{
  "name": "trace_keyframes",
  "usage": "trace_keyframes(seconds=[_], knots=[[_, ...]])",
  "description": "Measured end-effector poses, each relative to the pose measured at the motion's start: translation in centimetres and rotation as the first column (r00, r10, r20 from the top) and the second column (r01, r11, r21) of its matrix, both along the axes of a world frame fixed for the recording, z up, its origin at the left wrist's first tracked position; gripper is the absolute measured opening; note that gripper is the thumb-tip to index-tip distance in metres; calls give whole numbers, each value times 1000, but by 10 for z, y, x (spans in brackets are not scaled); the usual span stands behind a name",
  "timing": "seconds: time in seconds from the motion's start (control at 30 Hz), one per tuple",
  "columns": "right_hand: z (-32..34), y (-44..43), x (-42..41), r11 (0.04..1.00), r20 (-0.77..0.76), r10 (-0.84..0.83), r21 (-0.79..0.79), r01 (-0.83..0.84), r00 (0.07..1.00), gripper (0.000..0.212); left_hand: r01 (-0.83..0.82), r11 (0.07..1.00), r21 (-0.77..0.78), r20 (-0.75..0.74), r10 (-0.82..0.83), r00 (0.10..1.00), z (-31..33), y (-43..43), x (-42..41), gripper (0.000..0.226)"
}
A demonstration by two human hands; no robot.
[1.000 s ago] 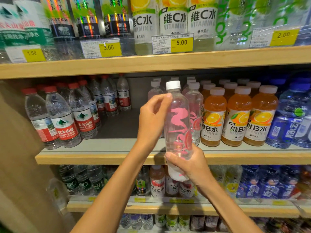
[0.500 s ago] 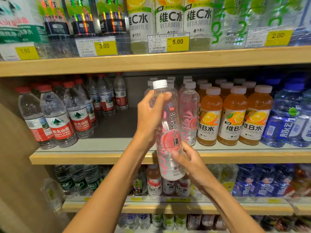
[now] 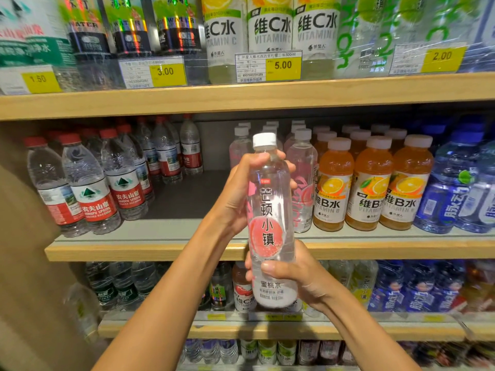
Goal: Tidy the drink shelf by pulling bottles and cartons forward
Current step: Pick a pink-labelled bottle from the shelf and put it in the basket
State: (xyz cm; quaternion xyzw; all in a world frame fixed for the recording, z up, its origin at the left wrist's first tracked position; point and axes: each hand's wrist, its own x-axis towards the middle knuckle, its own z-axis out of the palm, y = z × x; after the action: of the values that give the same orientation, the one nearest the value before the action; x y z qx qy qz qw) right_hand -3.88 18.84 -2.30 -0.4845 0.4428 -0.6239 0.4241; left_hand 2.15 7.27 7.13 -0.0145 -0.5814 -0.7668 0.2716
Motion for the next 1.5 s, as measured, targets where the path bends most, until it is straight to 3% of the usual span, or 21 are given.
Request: trace_keyframes(seconds=[0.13,0.2,0.3,0.4,0.53,0.63,0.7,0.77,0.83,0.9,0.97,1.03,1.1,1.23,1.33,1.43,1.5], knots=[[2,3,7,978,-113,-207,-26,205,972,43,9,1000,0,-4,-9,1000,-2,-2,0,37],[2,3,11,892,-227,-451,-75,446,863,40,-198,976,-93,50,203,978,-4,-2,-2,36],[4,5,12,707,-334,-691,-130,695,641,51,-527,807,-268,38,555,831,-6,7,-5,36],[5,7,13,609,-444,-749,-171,775,491,61,-647,678,-349,-66,671,738,-6,27,-11,42],[-3,6,21,609,-515,-740,-240,756,433,69,-685,655,-320,-127,687,716,-3,43,-20,45],[-5,7,22,670,-536,-695,-240,702,480,71,-718,650,-251,-141,709,691,4,38,-18,28],[1,10,16,754,-465,-626,-158,637,626,67,-656,738,-162,-96,649,754,8,30,-13,12],[9,14,4,896,-303,-435,-46,442,848,65,-485,874,-21,-25,485,874,11,18,-5,7],[13,16,-5,984,-123,-172,19,176,977,70,-177,979,99,-10,179,984,14,4,4,18],[15,13,-7,996,11,37,77,-37,999,84,151,975,163,-72,-141,987,17,-4,10,35],[15,6,-2,971,48,219,84,-223,974,85,374,909,182,-141,-352,925,16,-9,12,42],[13,-3,6,944,31,323,55,-324,946,67,504,844,182,-187,-473,861,14,-13,14,40],[12,-11,13,949,28,310,47,-311,950,54,545,818,185,-195,-513,836,11,-18,15,39],[7,-24,20,989,-52,148,12,-147,988,39,417,890,183,-141,-396,907,4,-35,22,48],[7,-31,23,998,-180,-68,-16,66,981,53,92,995,31,42,-93,995,4,-44,31,57],[7,-42,25,961,-275,-278,-78,267,920,37,-343,911,-230,149,382,912,-3,-44,38,65],[6,-53,28,917,-320,-398,-99,387,860,38,-484,817,-313,73,529,846,-12,-38,45,59]])
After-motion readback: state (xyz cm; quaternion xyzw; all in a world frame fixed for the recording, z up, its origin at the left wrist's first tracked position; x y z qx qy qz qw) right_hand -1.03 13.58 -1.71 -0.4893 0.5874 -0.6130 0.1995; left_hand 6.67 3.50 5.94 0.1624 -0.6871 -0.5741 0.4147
